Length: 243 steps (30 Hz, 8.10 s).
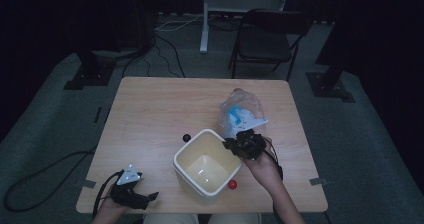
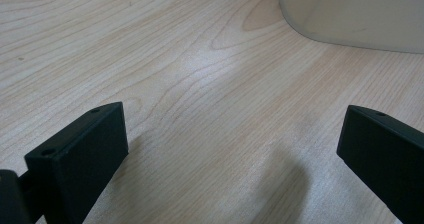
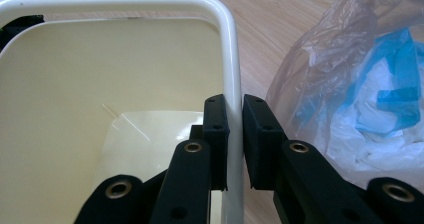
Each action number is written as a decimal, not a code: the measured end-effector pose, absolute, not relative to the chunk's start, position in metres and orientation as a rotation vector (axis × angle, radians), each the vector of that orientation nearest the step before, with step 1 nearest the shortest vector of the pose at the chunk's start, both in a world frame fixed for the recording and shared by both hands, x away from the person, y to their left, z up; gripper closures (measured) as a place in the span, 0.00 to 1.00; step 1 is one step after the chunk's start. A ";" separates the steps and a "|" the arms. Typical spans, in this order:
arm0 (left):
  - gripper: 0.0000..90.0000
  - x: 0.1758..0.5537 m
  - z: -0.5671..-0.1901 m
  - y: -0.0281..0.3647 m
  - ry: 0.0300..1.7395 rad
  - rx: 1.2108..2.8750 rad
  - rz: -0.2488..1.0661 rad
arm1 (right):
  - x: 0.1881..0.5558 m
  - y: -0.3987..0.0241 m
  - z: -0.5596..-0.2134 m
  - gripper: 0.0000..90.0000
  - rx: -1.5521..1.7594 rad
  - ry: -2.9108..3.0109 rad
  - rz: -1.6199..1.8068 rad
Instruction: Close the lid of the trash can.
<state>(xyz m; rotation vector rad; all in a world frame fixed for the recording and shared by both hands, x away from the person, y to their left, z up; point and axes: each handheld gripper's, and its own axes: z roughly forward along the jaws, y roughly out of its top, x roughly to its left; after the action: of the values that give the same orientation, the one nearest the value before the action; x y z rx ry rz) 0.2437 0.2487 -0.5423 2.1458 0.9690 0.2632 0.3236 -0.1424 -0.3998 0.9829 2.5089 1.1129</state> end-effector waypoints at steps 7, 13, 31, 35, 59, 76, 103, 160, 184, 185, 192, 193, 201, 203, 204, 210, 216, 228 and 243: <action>0.01 0.244 -0.542 0.249 0.974 2.145 0.266 | 0.325 -0.141 -0.401 0.88 0.988 2.519 1.140; 0.01 0.244 -0.541 0.249 0.971 2.140 0.267 | 0.326 -0.140 -0.401 0.84 0.991 2.528 1.138; 0.01 0.244 -0.541 0.247 0.969 2.147 0.262 | 0.327 -0.140 -0.398 0.89 1.003 2.500 1.169; 0.01 0.245 -0.540 0.245 0.978 2.139 0.255 | 0.327 -0.137 -0.400 0.76 0.999 2.491 1.178; 0.01 0.250 -0.506 0.197 0.899 2.065 0.217 | 0.338 -0.208 -0.431 0.22 1.410 2.333 1.249; 0.01 0.262 -0.500 0.185 0.882 2.094 0.237 | 0.330 -0.208 -0.448 0.24 1.428 2.399 1.279; 0.01 0.302 -0.478 0.174 0.913 2.140 0.407 | 0.321 -0.206 -0.456 0.25 1.463 2.444 1.329; 0.01 0.298 -0.487 0.206 0.993 2.055 0.450 | 0.319 -0.208 -0.461 0.19 1.354 2.331 1.367; 0.01 0.274 -0.516 0.241 1.114 2.046 0.431 | 0.304 -0.228 -0.478 0.19 1.381 2.204 1.338; 0.01 0.272 -0.517 0.243 1.125 2.048 0.431 | 0.303 -0.229 -0.478 0.19 1.380 2.192 1.338; 0.01 0.265 -0.529 0.251 1.153 2.029 0.433 | 0.297 -0.238 -0.489 0.19 1.424 2.125 1.331; 0.01 0.265 -0.530 0.252 1.157 2.035 0.438 | 0.297 -0.239 -0.491 0.19 1.429 2.121 1.318; 0.01 0.262 -0.535 0.263 1.198 2.034 0.449 | 0.290 -0.251 -0.506 0.18 1.475 2.092 1.246; 0.01 0.261 -0.537 0.265 1.206 2.035 0.444 | 0.288 -0.255 -0.510 0.17 1.489 2.070 1.239; 0.01 0.261 -0.538 0.266 1.205 2.044 0.447 | 0.287 -0.257 -0.512 0.17 1.496 2.070 1.230; 0.01 0.259 -0.542 0.272 1.230 2.061 0.450 | 0.281 -0.269 -0.524 0.17 1.529 2.028 1.171; 0.01 0.256 -0.542 0.279 1.256 2.049 0.468 | 0.274 -0.280 -0.530 0.17 1.563 1.996 1.169; 0.01 0.246 -0.542 0.290 1.285 2.040 0.478 | 0.263 -0.293 -0.537 0.16 1.608 1.985 1.146; 0.01 0.231 -0.544 0.302 1.330 2.023 0.499 | 0.249 -0.311 -0.542 0.16 1.662 1.940 1.119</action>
<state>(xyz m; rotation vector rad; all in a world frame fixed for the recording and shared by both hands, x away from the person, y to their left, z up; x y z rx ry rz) 0.2312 0.3025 -0.5435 2.0230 1.3298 0.4990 0.2487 -0.3114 -0.5423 1.6621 1.9403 1.1188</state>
